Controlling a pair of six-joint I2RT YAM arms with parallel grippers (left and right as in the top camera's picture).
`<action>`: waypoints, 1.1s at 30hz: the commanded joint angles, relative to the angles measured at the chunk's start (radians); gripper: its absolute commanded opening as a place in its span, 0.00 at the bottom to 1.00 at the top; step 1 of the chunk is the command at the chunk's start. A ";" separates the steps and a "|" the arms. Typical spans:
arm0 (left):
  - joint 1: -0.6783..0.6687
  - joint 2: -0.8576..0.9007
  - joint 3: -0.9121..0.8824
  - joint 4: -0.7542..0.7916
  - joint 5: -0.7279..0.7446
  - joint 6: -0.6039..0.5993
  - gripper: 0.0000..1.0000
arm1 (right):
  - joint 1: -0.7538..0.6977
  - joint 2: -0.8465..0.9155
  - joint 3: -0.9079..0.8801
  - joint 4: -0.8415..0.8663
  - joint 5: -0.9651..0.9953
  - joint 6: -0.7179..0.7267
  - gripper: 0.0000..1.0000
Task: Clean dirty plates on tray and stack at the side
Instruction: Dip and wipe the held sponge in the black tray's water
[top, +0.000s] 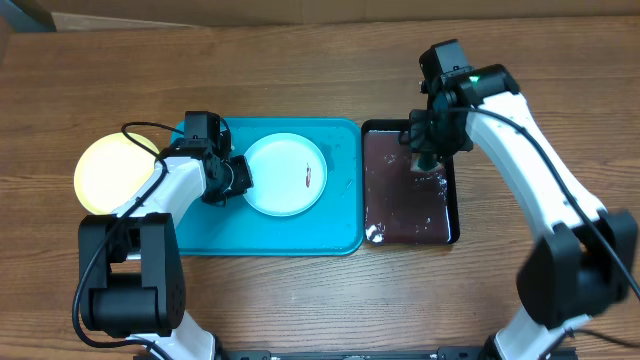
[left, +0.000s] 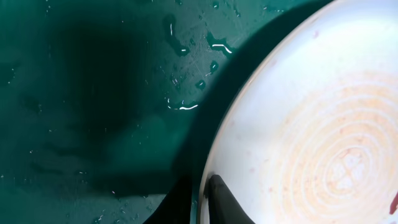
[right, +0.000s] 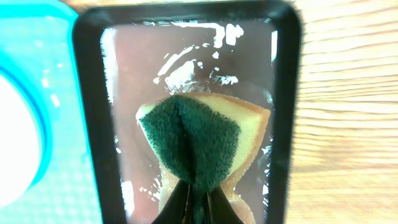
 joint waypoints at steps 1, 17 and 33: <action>-0.003 0.012 -0.009 0.010 -0.013 -0.007 0.13 | 0.034 -0.088 0.029 -0.020 0.082 -0.006 0.04; -0.003 0.012 -0.009 0.029 -0.013 -0.011 0.04 | 0.050 -0.122 -0.035 -0.036 0.042 0.005 0.04; -0.003 0.012 -0.009 -0.045 0.076 -0.101 0.05 | 0.053 -0.122 -0.195 0.083 0.040 -0.031 0.04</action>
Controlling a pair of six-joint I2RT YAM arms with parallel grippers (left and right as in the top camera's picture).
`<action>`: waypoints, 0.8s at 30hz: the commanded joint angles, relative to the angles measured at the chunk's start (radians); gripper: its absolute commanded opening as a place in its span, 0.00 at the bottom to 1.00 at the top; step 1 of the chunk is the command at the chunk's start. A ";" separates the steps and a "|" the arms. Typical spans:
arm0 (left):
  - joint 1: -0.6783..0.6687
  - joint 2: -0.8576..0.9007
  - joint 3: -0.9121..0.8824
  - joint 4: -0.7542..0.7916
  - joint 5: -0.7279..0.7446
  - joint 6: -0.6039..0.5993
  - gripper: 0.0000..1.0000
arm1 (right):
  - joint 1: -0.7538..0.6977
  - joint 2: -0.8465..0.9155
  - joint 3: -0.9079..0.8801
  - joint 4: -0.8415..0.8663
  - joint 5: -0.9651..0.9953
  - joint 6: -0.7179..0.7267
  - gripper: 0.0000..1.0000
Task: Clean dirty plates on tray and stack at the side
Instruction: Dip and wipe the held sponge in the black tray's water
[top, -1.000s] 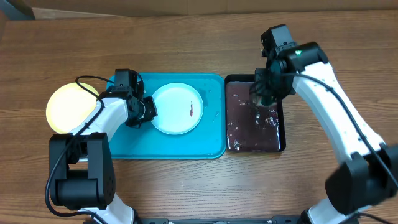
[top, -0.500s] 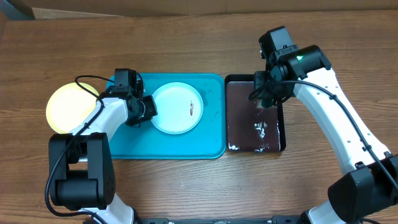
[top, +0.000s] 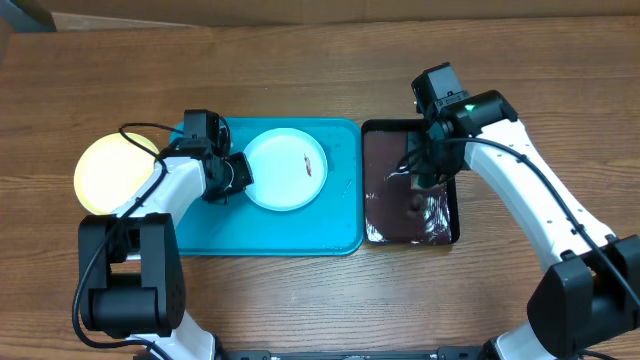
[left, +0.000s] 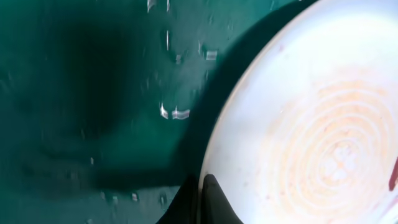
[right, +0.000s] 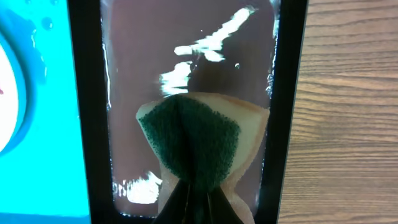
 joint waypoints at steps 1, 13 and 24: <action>-0.002 0.011 -0.008 -0.062 0.053 -0.050 0.12 | 0.005 -0.019 -0.022 0.021 0.000 -0.034 0.04; -0.004 0.012 -0.008 0.004 0.047 -0.050 0.04 | 0.005 -0.019 -0.051 0.053 0.000 -0.050 0.04; -0.008 0.012 -0.008 0.003 0.052 -0.045 0.04 | 0.059 -0.019 -0.282 0.345 0.166 -0.050 0.04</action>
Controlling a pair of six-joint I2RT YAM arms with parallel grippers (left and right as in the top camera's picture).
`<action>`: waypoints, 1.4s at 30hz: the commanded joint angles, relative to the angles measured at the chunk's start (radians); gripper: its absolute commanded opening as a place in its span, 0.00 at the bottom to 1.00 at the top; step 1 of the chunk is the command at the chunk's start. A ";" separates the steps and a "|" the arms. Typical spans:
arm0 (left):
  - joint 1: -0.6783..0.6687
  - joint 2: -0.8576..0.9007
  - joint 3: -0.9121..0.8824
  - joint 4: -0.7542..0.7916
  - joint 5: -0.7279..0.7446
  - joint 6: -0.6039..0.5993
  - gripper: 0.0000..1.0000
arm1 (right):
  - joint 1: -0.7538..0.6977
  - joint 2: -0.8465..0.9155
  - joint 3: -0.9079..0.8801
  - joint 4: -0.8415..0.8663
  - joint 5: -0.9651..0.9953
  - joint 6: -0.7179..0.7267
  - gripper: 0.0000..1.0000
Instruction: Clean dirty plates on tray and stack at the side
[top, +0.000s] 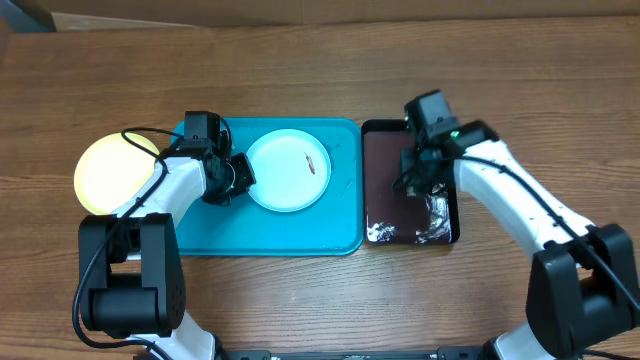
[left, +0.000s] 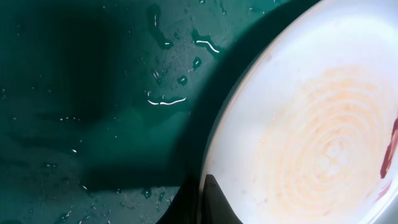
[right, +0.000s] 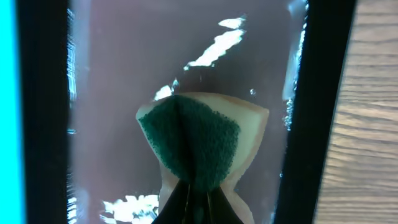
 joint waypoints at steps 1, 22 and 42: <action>-0.006 0.014 -0.006 0.002 0.014 -0.003 0.04 | 0.040 -0.019 -0.031 0.032 0.140 -0.004 0.04; -0.006 0.014 -0.006 0.011 0.014 -0.003 0.04 | 0.086 0.019 0.469 -0.153 -0.274 0.062 0.04; -0.006 0.014 -0.006 0.011 0.014 -0.003 0.05 | 0.338 0.420 0.469 0.131 0.059 0.076 0.04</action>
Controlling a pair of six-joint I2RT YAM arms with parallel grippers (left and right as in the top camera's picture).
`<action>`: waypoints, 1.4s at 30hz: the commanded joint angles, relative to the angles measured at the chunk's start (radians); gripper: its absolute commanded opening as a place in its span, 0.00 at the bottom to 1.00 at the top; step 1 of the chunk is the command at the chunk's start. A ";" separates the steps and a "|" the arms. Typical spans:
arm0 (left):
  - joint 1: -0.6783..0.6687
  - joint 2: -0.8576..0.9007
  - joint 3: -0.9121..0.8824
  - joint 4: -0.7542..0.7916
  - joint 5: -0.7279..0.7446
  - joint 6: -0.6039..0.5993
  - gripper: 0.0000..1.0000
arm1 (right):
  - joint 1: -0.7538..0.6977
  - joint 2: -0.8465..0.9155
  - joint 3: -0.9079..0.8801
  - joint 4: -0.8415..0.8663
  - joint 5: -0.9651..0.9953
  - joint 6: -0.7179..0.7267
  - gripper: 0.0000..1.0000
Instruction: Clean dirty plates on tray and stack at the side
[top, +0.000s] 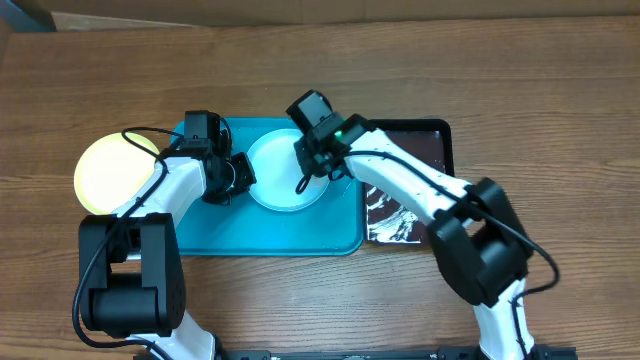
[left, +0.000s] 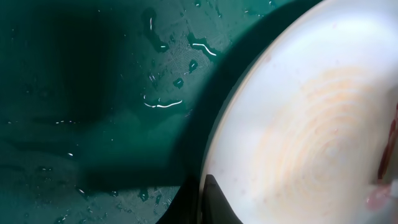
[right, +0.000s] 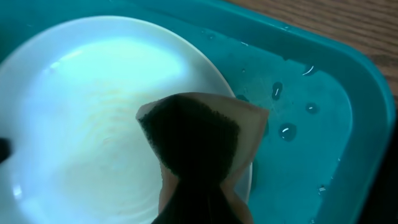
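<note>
A white plate (top: 275, 180) lies in the blue tray (top: 300, 235); faint orange rings and a red smear mark it (left: 323, 143). My left gripper (top: 240, 172) is shut on the plate's left rim (left: 205, 186). My right gripper (top: 312, 168) is shut on a green-and-yellow sponge (right: 199, 140), held over the plate's right part (right: 93, 124). Whether the sponge touches the plate cannot be told. A yellow plate (top: 110, 170) rests on the table left of the tray.
A black tray (top: 425, 135) of brownish water sits right of the blue tray, foam in its near corner (top: 390, 225). Water drops lie on the blue tray floor (left: 168, 102). My right arm (top: 400, 185) stretches across the gap between both trays.
My right gripper has moved left with the sponge, from over the black tray's water to over the white plate. My left gripper still pinches the plate's rim.
My right gripper held the sponge in the black tray at each earlier moment, shifting toward its near end while foam gathered there. My left gripper gripped the white plate's rim throughout. Now the sponge is over the plate.
</note>
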 joint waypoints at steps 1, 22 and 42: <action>-0.006 0.013 -0.006 0.003 0.008 -0.004 0.04 | 0.011 0.018 0.020 0.017 0.089 0.004 0.04; -0.006 0.013 -0.006 0.004 0.008 -0.004 0.04 | 0.016 0.125 -0.010 0.041 0.051 0.018 0.06; -0.006 0.013 -0.006 0.008 0.008 -0.004 0.04 | 0.029 0.159 0.081 0.028 -0.558 0.053 0.04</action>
